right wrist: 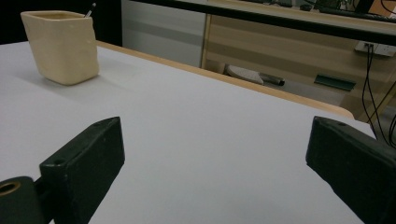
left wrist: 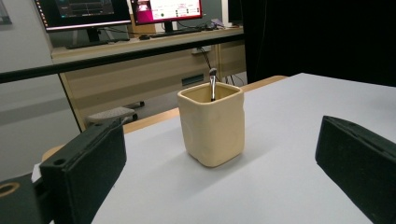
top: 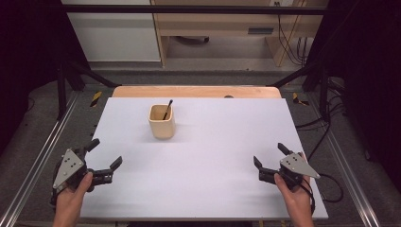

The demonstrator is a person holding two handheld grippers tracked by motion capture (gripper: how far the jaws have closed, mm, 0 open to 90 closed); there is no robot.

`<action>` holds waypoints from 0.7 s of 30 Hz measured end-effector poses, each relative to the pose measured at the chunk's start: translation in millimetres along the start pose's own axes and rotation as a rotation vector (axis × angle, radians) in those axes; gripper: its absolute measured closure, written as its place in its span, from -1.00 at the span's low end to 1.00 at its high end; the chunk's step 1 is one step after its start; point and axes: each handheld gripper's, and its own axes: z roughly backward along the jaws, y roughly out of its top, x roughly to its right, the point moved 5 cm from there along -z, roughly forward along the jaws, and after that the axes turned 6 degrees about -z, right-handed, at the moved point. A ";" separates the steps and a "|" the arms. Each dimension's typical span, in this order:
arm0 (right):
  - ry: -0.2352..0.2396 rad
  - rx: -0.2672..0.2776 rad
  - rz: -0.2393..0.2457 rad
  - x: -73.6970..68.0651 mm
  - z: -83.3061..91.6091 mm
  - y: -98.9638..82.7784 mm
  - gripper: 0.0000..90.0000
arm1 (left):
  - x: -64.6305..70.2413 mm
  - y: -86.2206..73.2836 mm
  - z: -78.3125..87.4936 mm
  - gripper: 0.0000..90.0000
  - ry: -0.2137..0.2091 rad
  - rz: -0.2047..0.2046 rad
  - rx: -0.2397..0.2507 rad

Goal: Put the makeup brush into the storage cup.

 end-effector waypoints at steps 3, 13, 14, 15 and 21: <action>-0.002 0.007 0.002 2.4 5.0 -2.3 -0.91 | 0.8 -3.8 -0.7 -0.96 -0.004 -0.001 0.004; -0.012 0.017 -0.016 14.8 17.0 -15.5 -0.92 | 2.3 -16.9 -3.2 -0.96 -0.008 -0.007 0.008; -0.007 0.018 -0.018 15.5 17.7 -16.9 -0.91 | 2.4 -18.4 -3.5 -0.96 -0.008 -0.004 0.008; -0.002 0.022 -0.016 16.3 18.2 -18.3 -0.91 | 2.6 -20.0 -3.9 -0.96 -0.007 -0.003 0.007; -0.007 0.029 -0.019 20.7 18.8 -25.7 -0.93 | 2.9 -30.4 -6.7 -0.96 -0.008 0.004 0.007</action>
